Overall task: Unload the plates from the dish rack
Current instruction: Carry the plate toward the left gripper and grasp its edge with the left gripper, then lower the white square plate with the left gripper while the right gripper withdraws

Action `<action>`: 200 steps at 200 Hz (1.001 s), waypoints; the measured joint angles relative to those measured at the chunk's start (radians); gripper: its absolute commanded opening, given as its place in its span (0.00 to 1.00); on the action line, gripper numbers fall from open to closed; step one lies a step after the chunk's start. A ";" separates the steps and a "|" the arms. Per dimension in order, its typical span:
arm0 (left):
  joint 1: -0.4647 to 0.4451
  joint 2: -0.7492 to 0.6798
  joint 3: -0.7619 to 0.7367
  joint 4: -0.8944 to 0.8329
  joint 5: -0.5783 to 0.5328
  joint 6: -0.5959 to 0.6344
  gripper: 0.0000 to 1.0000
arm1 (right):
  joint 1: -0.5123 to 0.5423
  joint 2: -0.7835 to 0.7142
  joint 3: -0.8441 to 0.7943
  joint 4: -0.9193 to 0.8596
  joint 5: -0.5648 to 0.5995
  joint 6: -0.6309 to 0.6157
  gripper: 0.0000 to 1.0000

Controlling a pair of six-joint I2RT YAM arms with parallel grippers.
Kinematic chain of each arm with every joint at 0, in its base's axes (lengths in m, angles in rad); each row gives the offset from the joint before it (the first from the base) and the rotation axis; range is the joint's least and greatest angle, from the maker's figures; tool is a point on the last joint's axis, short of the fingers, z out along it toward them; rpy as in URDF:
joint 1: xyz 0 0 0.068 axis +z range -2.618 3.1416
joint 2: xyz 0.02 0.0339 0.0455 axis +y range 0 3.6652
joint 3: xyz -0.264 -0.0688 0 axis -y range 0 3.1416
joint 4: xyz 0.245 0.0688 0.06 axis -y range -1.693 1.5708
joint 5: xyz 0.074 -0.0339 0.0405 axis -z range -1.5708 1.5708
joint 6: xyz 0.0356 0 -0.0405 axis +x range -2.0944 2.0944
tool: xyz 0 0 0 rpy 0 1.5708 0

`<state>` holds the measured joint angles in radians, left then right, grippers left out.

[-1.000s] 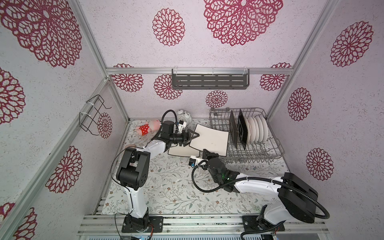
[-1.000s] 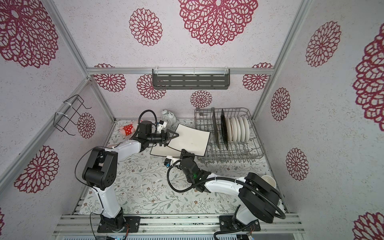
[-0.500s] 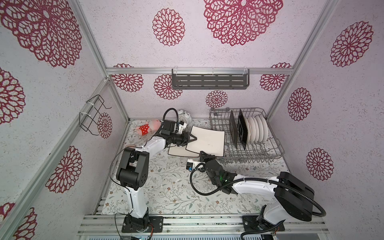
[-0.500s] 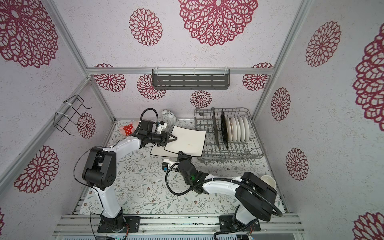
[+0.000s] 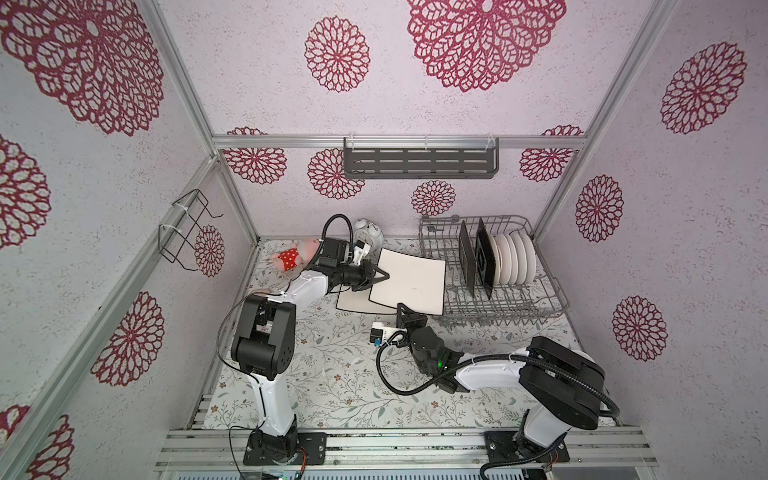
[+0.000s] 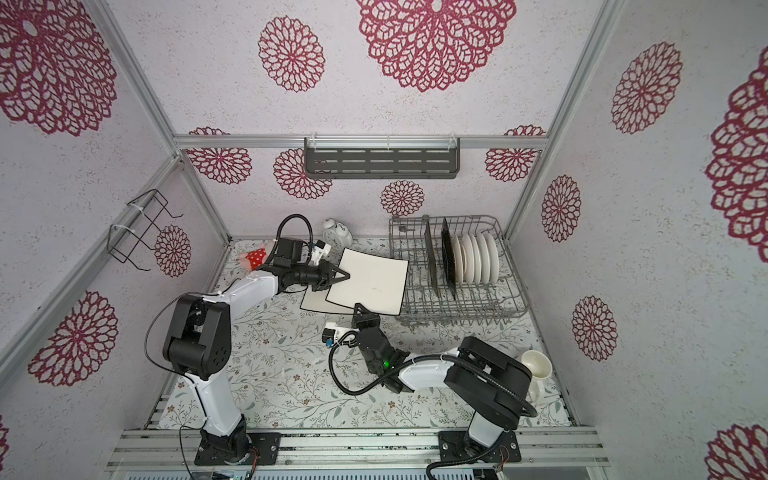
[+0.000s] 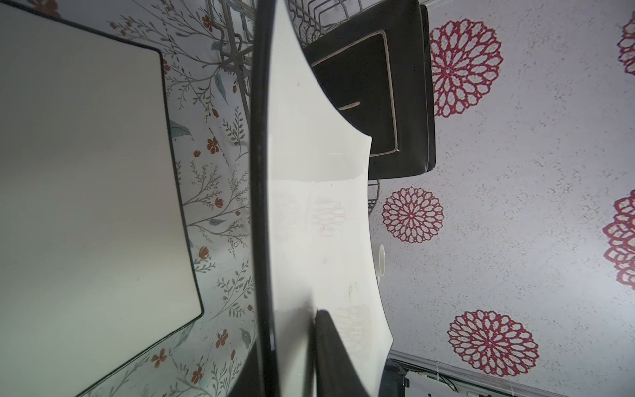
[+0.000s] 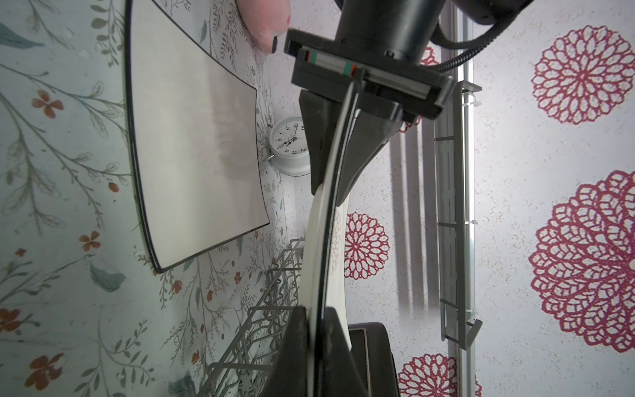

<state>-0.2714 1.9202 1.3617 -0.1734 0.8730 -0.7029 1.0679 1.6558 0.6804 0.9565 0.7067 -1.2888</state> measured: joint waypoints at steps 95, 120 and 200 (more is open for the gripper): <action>0.032 -0.014 -0.092 0.150 0.019 -0.134 0.00 | 0.009 0.130 0.007 0.235 0.003 -0.181 0.42; 0.042 -0.021 -0.106 0.152 0.008 -0.141 0.00 | 0.010 0.149 0.018 0.254 0.000 -0.188 0.48; 0.073 -0.058 -0.154 0.217 -0.008 -0.189 0.00 | 0.009 0.153 0.037 0.309 0.003 -0.136 0.96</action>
<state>-0.1982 1.8626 1.2076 0.0441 0.8654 -0.8917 1.0771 1.8091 0.7177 1.2652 0.7097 -1.4250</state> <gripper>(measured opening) 0.148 0.910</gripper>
